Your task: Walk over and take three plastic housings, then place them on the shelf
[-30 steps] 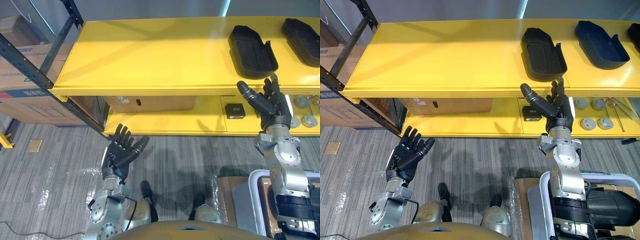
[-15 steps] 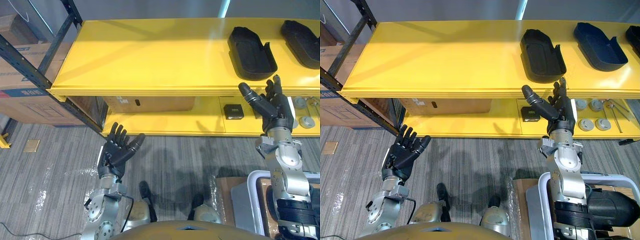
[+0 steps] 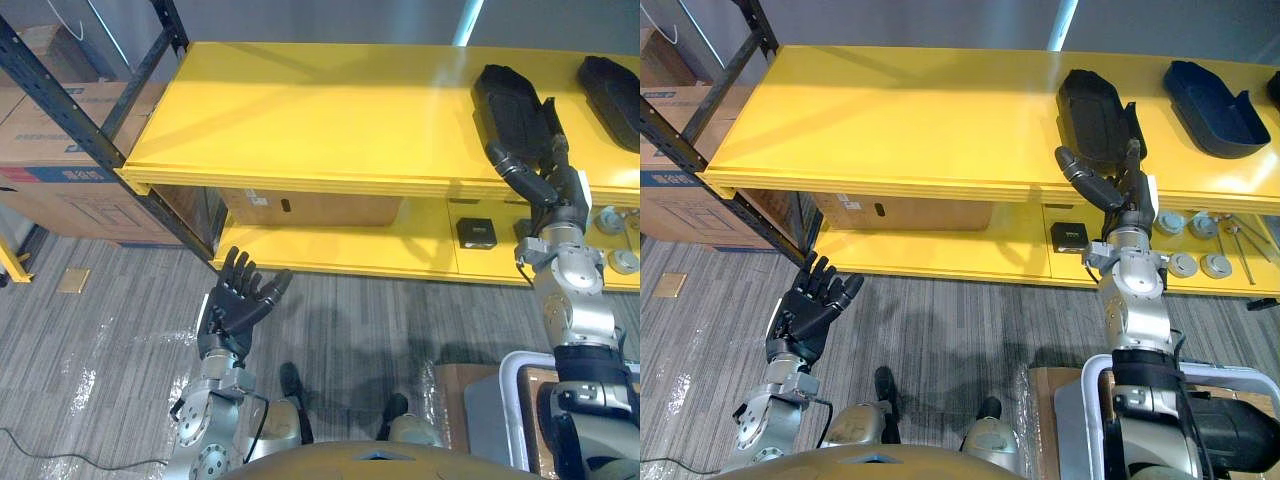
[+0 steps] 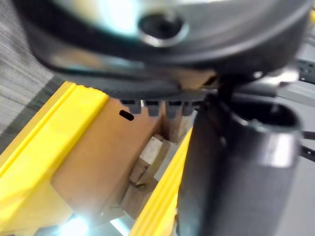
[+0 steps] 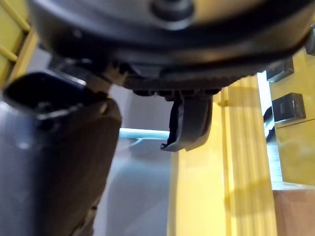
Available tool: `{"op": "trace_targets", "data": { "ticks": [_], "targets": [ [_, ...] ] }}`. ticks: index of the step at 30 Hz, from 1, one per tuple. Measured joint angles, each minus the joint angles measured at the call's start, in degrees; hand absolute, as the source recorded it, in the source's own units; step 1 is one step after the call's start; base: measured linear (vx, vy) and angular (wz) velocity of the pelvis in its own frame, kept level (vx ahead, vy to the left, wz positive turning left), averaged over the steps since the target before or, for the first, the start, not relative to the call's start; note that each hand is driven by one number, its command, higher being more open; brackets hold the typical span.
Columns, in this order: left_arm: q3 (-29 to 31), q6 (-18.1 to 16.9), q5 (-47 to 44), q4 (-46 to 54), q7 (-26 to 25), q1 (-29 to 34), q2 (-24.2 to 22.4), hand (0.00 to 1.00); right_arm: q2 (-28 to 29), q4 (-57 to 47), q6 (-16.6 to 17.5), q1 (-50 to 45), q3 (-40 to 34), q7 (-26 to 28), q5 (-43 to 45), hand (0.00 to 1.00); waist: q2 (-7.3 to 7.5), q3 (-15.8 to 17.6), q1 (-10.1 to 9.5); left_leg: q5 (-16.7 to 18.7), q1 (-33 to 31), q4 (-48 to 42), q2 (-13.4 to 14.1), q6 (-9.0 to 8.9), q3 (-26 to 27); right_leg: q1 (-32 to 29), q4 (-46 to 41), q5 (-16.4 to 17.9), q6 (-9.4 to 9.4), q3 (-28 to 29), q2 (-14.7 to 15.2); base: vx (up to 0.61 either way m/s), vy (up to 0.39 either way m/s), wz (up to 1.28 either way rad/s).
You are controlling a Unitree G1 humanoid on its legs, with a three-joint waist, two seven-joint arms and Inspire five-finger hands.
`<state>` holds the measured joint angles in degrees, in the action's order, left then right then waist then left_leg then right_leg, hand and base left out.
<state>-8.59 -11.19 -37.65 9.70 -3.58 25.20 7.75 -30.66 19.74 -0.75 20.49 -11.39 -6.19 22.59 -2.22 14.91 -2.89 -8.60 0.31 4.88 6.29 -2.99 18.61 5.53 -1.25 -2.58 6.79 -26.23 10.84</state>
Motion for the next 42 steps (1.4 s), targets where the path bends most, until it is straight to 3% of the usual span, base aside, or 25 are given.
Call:
{"op": "trace_targets", "data": {
  "ticks": [8,13,16,23,27,34,42],
  "targets": [
    [-1.3,0.2,0.0,0.0,0.1,-0.3,1.3,1.0,-3.7,15.4,0.0,10.5,4.6,3.8,1.0,1.0,-0.34,-0.2,-0.31,-0.3,0.1,0.2,0.0,0.09,-1.3,0.6,-0.5,0.1,-0.1,-0.5,0.1,-0.02,0.021,0.07],
    [-2.6,0.3,0.0,-0.1,0.5,-0.8,1.9,1.0,-6.4,24.6,0.4,17.3,9.6,6.2,3.4,1.0,-1.19,-0.6,-1.83,-0.6,0.1,0.2,0.3,0.03,-2.0,0.9,-0.5,0.2,-0.25,-1.0,0.0,-0.03,0.021,0.04],
    [-2.5,0.3,-0.1,-0.1,0.6,-0.8,2.0,1.0,-7.2,27.0,0.7,19.2,11.4,7.5,3.7,1.0,-2.1,-0.8,-2.38,-0.8,0.1,0.2,0.3,-0.1,-2.6,1.5,-0.4,0.2,-0.29,-1.9,-0.1,0.0,0.007,0.13],
    [-2.5,0.4,-0.2,-0.1,1.9,-0.8,2.3,1.0,-7.3,28.0,2.0,20.9,13.3,8.4,3.0,1.0,-2.43,-1.0,-3.54,-0.8,0.0,0.2,0.3,-0.18,-2.7,1.7,0.3,0.1,-0.2,-2.0,-0.2,0.0,0.001,0.01],
    [-2.5,0.4,-0.2,-0.1,2.4,-0.8,2.2,1.0,-7.3,26.0,2.5,20.6,13.0,7.8,2.0,1.0,-2.43,-1.0,-3.49,-0.9,0.0,0.2,0.3,0.02,-2.5,1.7,0.4,0.1,-0.2,-1.9,-0.3,0.04,-0.004,0.0],
    [-2.0,0.2,-0.2,-0.1,2.6,-0.6,1.1,1.0,-5.4,1.5,2.5,5.2,6.0,4.3,-3.7,1.0,-2.42,-1.0,-2.24,-0.6,0.6,0.2,0.3,-0.43,-1.0,1.6,0.6,0.2,-0.24,-0.9,-0.3,0.04,-0.003,-0.09],
    [-1.7,0.2,0.0,-0.1,2.2,-0.7,1.0,1.0,-2.6,-3.1,0.0,-4.3,4.5,2.1,-8.5,1.0,-2.25,-1.6,-0.01,0.0,1.3,0.2,0.6,-1.02,1.1,1.5,2.1,-0.1,0.0,0.6,-0.9,0.01,0.003,-0.14]
  ]
}}
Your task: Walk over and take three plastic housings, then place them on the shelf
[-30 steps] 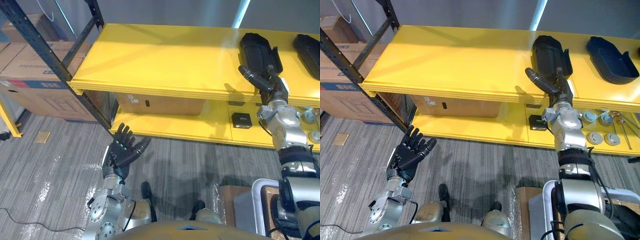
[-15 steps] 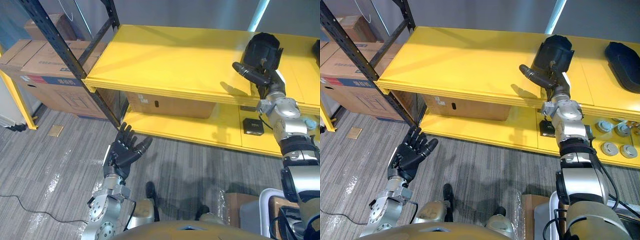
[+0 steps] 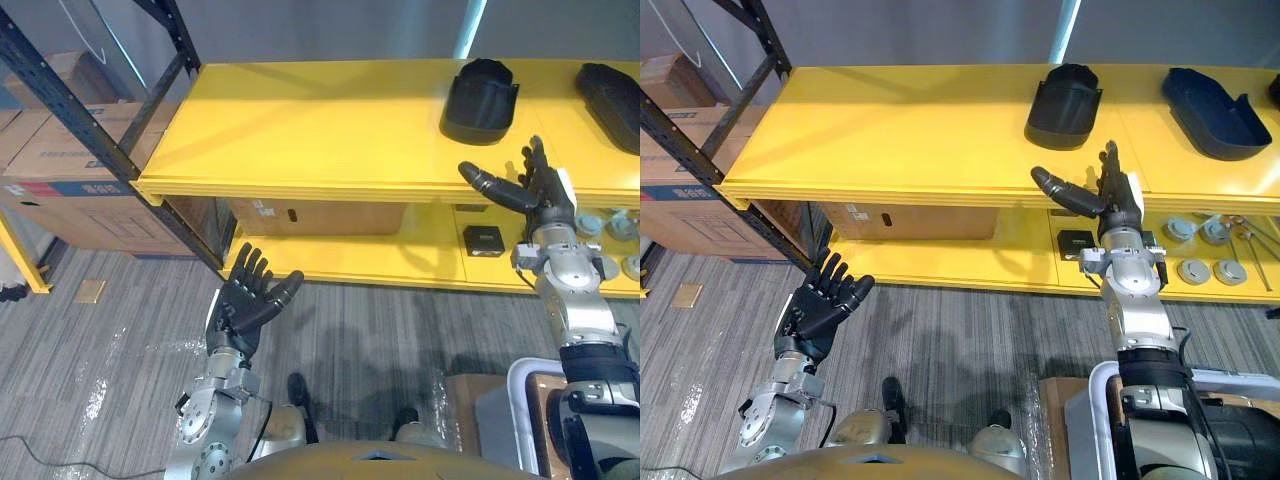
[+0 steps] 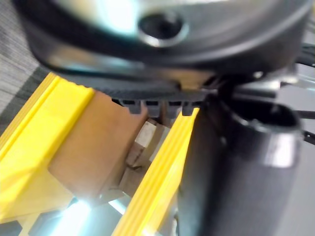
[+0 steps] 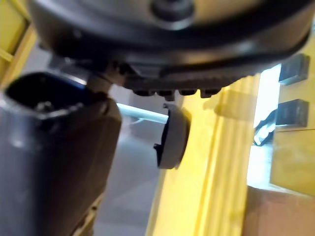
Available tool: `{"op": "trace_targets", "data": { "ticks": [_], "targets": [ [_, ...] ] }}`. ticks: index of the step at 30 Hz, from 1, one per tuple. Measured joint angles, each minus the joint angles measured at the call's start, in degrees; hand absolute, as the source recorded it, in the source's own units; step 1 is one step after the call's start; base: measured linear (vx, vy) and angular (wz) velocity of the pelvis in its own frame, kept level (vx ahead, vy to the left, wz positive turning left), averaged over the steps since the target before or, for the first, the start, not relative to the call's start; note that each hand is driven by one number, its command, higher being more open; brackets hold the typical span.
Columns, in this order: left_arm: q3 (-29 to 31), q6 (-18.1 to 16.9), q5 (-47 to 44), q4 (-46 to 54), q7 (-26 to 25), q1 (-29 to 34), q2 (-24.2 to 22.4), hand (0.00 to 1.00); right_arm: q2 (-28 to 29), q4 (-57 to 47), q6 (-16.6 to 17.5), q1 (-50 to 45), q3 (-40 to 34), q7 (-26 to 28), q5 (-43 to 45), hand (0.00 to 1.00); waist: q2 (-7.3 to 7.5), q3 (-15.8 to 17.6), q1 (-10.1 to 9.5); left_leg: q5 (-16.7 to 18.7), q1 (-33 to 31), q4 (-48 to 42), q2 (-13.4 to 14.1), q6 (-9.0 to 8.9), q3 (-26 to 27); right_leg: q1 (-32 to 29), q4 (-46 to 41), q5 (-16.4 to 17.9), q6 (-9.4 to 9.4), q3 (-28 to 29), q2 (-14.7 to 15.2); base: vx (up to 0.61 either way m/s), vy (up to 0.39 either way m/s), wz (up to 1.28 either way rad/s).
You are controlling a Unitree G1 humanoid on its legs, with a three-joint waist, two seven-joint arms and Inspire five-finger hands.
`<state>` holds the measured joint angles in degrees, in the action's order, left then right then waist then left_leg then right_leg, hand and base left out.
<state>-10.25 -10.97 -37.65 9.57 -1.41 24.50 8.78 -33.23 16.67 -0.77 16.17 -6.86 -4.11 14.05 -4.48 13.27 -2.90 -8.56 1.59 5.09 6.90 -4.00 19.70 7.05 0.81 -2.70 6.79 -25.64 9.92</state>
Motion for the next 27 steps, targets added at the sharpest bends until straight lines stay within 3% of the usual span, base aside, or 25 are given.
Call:
{"op": "trace_targets", "data": {
  "ticks": [6,13,20,24,27],
  "targets": [
    [0.1,0.1,0.0,0.0,-0.3,0.1,0.0,1.0,2.4,-2.4,0.4,-0.7,0.5,8.4,3.4,1.0,0.92,-1.7,-0.1,-0.1,0.0,0.0,0.6,0.13,0.4,0.1,1.4,-1.2,-0.22,0.5,-0.8,0.04,-0.008,-0.06],
    [-0.2,0.3,0.0,0.0,-0.2,0.1,0.0,1.0,7.3,-2.7,2.9,1.8,10.8,15.1,7.0,1.0,1.29,-2.8,-1.92,-0.3,0.0,0.0,0.5,0.07,-1.6,1.5,1.4,-0.9,-0.46,-1.6,-1.0,0.01,0.006,0.14],
    [-0.2,1.3,0.1,0.0,-1.7,0.4,0.0,1.0,12.4,1.0,2.9,9.2,16.3,13.3,6.9,1.0,1.18,-2.8,-3.83,-0.8,-0.9,0.0,0.0,-0.37,-4.6,2.2,1.2,-0.3,-0.84,-4.7,-0.5,-0.04,0.034,0.24],
    [-0.1,1.3,0.0,0.0,-3.0,0.9,-0.1,1.0,13.4,9.2,2.9,15.3,16.6,8.1,6.7,1.0,0.77,-2.7,-5.1,-0.9,-1.4,0.0,-0.7,-0.53,-5.8,2.3,0.5,-0.2,-0.68,-5.7,0.2,-0.02,0.047,0.16],
    [0.0,1.3,0.0,0.0,-3.5,0.8,-0.7,1.0,13.3,16.8,2.9,21.9,16.4,4.3,6.7,1.0,-0.43,-2.0,-5.33,-1.4,-2.6,0.0,-1.0,-0.48,-6.7,1.7,-0.3,0.0,-0.57,-6.7,0.6,-0.01,0.04,0.18]
  ]
}}
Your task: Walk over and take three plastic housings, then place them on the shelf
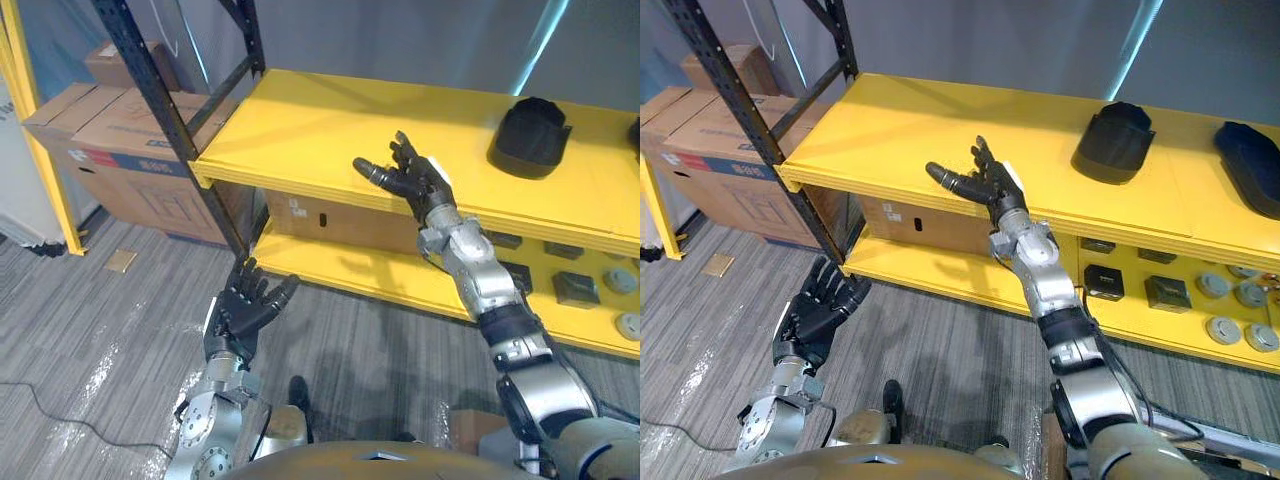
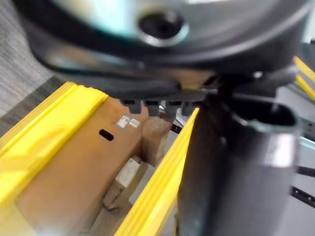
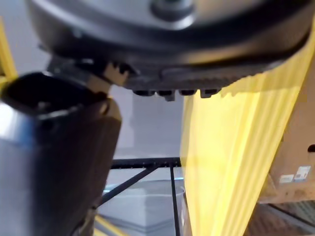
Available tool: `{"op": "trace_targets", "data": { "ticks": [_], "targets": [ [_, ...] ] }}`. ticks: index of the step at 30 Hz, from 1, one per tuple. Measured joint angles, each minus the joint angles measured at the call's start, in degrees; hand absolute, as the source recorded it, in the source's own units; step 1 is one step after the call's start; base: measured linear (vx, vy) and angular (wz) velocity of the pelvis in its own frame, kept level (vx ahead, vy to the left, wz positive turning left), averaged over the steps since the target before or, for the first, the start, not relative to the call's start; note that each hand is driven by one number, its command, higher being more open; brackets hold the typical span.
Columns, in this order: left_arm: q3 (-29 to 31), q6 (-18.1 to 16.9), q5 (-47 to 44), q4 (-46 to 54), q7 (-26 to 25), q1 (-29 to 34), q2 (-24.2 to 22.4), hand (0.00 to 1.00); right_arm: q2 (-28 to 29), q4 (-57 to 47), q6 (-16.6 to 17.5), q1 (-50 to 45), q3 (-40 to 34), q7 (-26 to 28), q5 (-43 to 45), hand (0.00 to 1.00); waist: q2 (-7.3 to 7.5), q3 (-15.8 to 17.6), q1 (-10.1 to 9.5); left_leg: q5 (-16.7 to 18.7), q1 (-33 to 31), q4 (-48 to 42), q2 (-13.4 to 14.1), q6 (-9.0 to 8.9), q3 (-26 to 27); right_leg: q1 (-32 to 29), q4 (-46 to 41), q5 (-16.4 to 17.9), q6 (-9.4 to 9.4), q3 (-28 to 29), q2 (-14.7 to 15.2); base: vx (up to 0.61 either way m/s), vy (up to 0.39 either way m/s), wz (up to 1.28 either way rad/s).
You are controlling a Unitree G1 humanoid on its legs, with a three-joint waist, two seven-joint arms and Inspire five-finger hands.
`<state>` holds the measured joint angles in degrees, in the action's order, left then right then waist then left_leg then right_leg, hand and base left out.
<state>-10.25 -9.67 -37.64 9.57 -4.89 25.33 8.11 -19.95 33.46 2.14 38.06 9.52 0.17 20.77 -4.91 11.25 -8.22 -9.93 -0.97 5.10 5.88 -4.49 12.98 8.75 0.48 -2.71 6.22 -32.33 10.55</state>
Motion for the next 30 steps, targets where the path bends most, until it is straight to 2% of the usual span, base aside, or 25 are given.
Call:
{"op": "trace_targets", "data": {
  "ticks": [1,4,9,13,16,23,27,30],
  "targets": [
    [0.0,0.0,0.0,0.0,0.0,0.0,-1.0,1.0,-0.3,2.8,0.0,2.6,0.0,-1.5,0.0,1.0,-0.88,0.5,-0.06,-0.1,-0.2,0.0,-0.3,0.12,-0.4,-0.3,-1.0,0.5,0.2,-0.3,0.4,-0.02,0.049,0.17],
    [-0.1,0.0,-0.2,0.0,0.1,-0.2,-1.5,1.0,-0.5,7.5,1.1,6.4,-0.1,-3.9,0.0,1.0,-2.02,1.1,-0.96,-0.3,-0.6,0.0,-0.3,0.26,-0.6,-1.6,-3.1,1.3,0.02,-0.3,1.1,0.0,0.013,0.04],
    [-1.1,0.0,-1.1,-0.1,0.1,-1.3,-1.3,1.0,-1.1,13.6,2.3,12.7,-1.9,-6.8,0.4,1.0,-3.14,2.6,-1.41,-0.4,-1.4,-0.1,-0.2,0.48,-1.0,-3.9,-7.4,3.3,0.33,-0.3,2.2,0.01,-0.002,0.03],
    [-2.6,-0.1,-2.8,-0.3,0.1,-3.6,-1.3,1.0,-6.0,18.5,2.3,18.5,-2.3,-7.9,0.5,1.0,-4.59,5.1,-1.58,-0.7,-1.9,-0.2,-0.4,0.8,-0.9,-6.3,-12.0,5.5,0.34,0.6,3.6,0.0,-0.005,-0.01],
    [-2.9,-0.2,-3.6,-1.6,0.1,-5.1,-1.2,1.0,-9.7,22.0,2.3,21.8,-2.6,-7.9,2.7,1.0,-5.15,6.3,-1.42,-1.4,-2.7,-0.2,-0.5,1.36,-0.7,-8.6,-15.4,7.2,0.15,1.2,4.5,0.01,-0.044,-0.03],
    [-3.7,-0.9,-5.3,-2.9,0.1,-5.9,-1.2,1.0,-15.9,27.9,2.0,28.7,-3.3,-6.7,2.7,1.0,-6.59,9.0,-1.02,-1.9,-3.5,-0.3,-0.8,1.05,-0.3,-12.7,-21.9,10.9,-0.39,2.7,6.5,0.0,-0.058,-0.04],
    [-4.2,-2.4,-7.3,-2.9,0.1,-7.2,-1.0,1.0,-18.0,30.0,1.9,33.0,-3.2,-6.8,2.7,1.0,-7.45,11.3,-1.06,-2.5,-3.9,-0.3,-0.5,0.68,-0.3,-14.3,-24.1,12.1,-1.09,3.0,6.7,0.0,-0.068,-0.02],
    [-4.8,-3.1,-7.3,-2.9,0.2,-7.3,-1.0,1.0,-18.1,31.4,1.8,35.0,-3.1,-7.0,2.7,1.0,-7.42,11.5,-1.09,-2.8,-4.7,-0.3,-0.5,0.52,-0.1,-15.8,-25.6,12.7,-1.34,3.4,7.1,-0.01,-0.049,-0.02]
  ]
}}
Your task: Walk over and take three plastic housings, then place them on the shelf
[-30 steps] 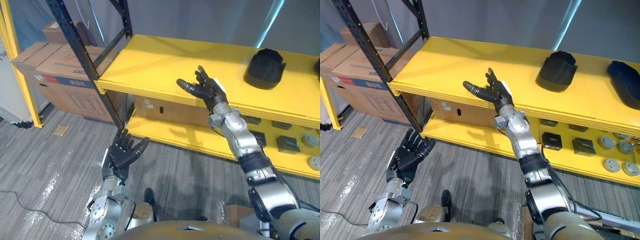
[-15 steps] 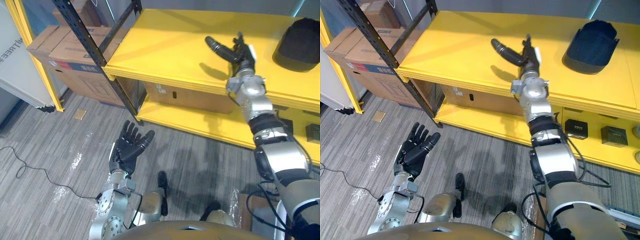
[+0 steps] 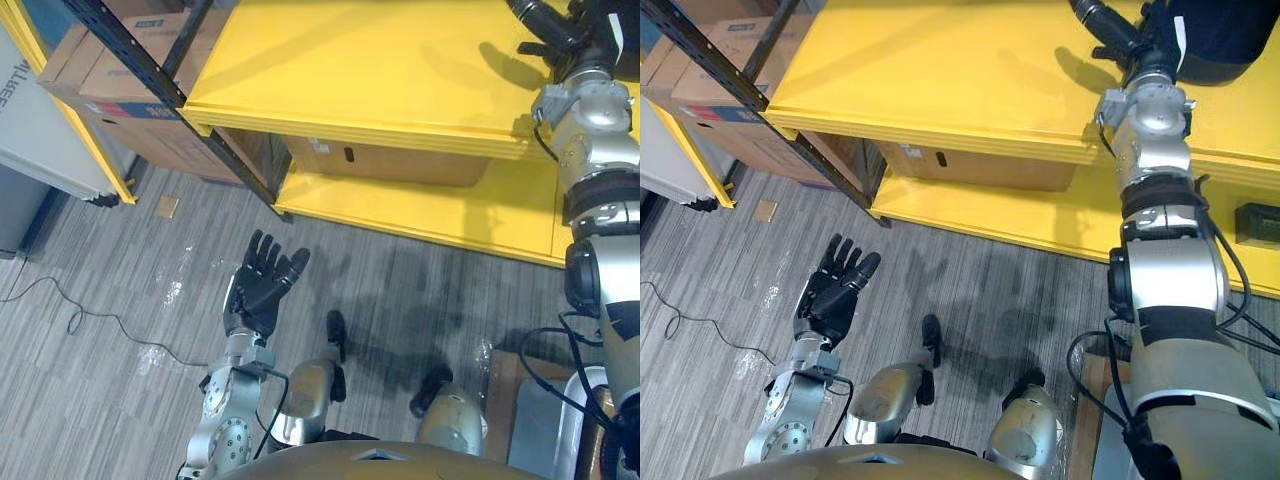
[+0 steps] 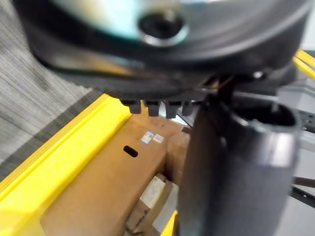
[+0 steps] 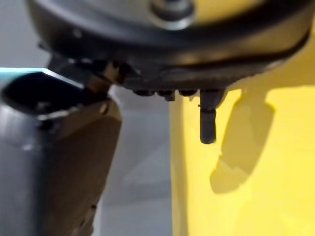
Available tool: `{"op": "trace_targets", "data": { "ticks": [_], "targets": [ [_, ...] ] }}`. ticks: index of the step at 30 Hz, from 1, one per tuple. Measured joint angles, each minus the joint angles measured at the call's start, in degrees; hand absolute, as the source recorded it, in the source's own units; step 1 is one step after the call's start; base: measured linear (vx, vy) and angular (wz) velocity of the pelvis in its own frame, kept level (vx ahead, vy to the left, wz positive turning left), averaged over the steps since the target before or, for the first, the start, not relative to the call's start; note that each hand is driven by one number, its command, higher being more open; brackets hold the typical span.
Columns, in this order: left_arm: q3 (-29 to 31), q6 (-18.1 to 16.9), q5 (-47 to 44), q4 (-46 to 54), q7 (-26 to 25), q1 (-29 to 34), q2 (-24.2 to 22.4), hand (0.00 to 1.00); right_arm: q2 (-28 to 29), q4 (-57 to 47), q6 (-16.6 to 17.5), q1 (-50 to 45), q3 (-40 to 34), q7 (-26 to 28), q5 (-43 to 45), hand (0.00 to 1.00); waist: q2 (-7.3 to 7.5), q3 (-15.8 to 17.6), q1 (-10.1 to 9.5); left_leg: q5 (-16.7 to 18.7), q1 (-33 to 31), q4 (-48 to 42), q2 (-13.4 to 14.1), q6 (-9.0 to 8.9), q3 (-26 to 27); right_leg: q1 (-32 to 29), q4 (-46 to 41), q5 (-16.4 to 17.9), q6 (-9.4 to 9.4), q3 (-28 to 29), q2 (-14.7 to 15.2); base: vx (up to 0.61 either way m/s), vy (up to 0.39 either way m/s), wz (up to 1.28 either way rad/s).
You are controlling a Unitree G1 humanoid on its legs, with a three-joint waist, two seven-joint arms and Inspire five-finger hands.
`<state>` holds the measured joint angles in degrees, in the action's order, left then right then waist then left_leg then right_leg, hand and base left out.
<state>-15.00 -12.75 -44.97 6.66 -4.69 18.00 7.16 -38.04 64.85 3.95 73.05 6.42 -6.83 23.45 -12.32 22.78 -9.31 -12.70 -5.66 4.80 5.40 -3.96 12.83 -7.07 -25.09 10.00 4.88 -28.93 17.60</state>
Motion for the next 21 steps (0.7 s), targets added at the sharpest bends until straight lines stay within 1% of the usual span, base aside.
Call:
{"op": "trace_targets", "data": {
  "ticks": [4,6,13,18,21],
  "targets": [
    [0.0,-0.1,0.0,0.0,0.0,0.0,0.2,1.0,-0.3,0.0,-0.4,0.1,1.0,0.0,0.0,1.0,0.07,0.1,-0.01,0.0,0.0,0.0,0.0,-0.01,0.0,-0.1,0.1,0.1,-0.03,0.1,0.0,0.0,-0.012,-0.01],
    [-0.3,-1.0,0.0,0.0,0.0,0.0,0.5,1.0,-0.4,0.0,-0.7,0.3,1.0,0.1,0.0,1.0,0.18,0.2,0.0,0.0,0.0,0.0,0.0,-0.01,0.2,-0.2,0.1,0.0,0.02,0.4,-0.1,0.01,-0.015,-0.04],
    [-0.3,-1.0,0.0,0.0,0.0,-0.1,0.5,1.0,-0.4,0.0,-0.8,0.5,1.1,0.4,-0.1,1.0,0.38,0.4,-0.05,0.0,0.2,0.0,0.3,-0.01,0.5,-0.2,0.2,-0.1,0.09,0.9,-0.4,0.01,-0.016,-0.02],
    [-0.3,-1.0,0.0,0.0,0.0,-0.2,0.5,1.0,-0.4,0.0,-2.3,1.7,1.1,-1.5,-0.2,1.0,0.33,1.6,0.0,0.0,1.1,0.0,0.6,-0.03,0.9,0.3,0.2,-0.1,0.05,1.3,-0.8,0.01,-0.026,-0.06],
    [-0.5,-1.0,0.0,0.0,0.0,-0.4,0.5,1.0,-0.4,0.0,-2.5,2.1,1.0,-2.8,-0.3,1.0,0.29,2.0,0.06,0.0,1.2,0.0,0.7,-0.03,1.0,0.3,0.3,-0.2,-0.05,1.3,-0.9,0.0,-0.011,-0.03]
  ]
}}
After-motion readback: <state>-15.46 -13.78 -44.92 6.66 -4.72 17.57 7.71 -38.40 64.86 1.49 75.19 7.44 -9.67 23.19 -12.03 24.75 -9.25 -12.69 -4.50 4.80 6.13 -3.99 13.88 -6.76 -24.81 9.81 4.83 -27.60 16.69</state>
